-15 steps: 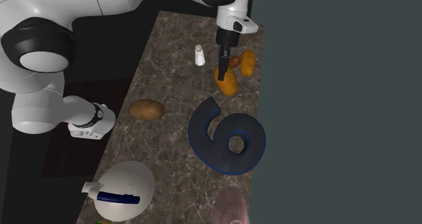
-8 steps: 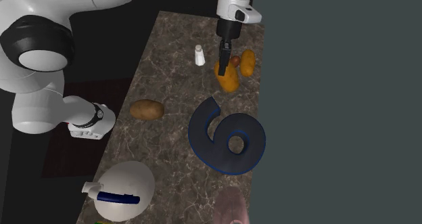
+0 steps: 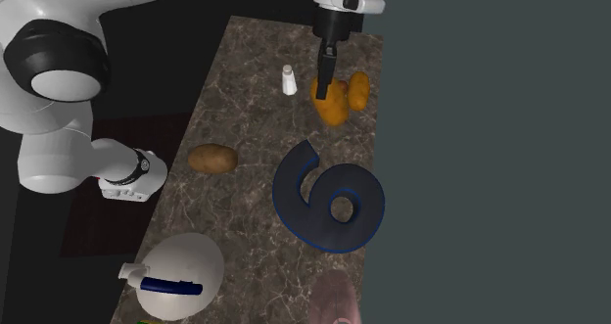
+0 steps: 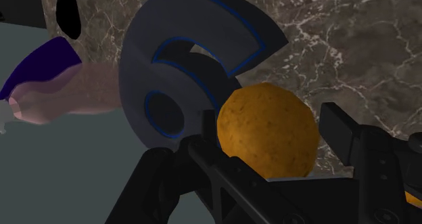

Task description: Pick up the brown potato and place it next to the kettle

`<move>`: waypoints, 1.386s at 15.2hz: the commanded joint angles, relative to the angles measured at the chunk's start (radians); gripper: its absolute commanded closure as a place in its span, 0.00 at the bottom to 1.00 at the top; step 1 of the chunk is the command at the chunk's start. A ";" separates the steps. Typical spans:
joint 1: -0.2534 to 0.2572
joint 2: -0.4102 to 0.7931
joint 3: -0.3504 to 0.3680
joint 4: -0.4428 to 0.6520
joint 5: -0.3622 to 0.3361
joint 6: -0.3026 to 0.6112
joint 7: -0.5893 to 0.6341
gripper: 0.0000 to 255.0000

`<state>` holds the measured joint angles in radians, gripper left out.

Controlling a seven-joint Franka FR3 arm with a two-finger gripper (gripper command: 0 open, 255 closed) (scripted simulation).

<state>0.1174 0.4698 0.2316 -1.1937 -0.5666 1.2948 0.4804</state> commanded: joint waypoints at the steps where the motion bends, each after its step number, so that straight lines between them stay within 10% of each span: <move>1: 0.006 0.010 -0.002 0.046 -0.006 -0.032 -0.017 1.00; 8: 0.030 0.046 -0.009 0.189 -0.027 -0.128 -0.067 1.00; 21: -0.174 -0.512 -0.067 -0.586 0.054 0.181 -0.161 1.00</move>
<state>-0.0476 -0.0037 0.1716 -1.7347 -0.5159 1.4612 0.3316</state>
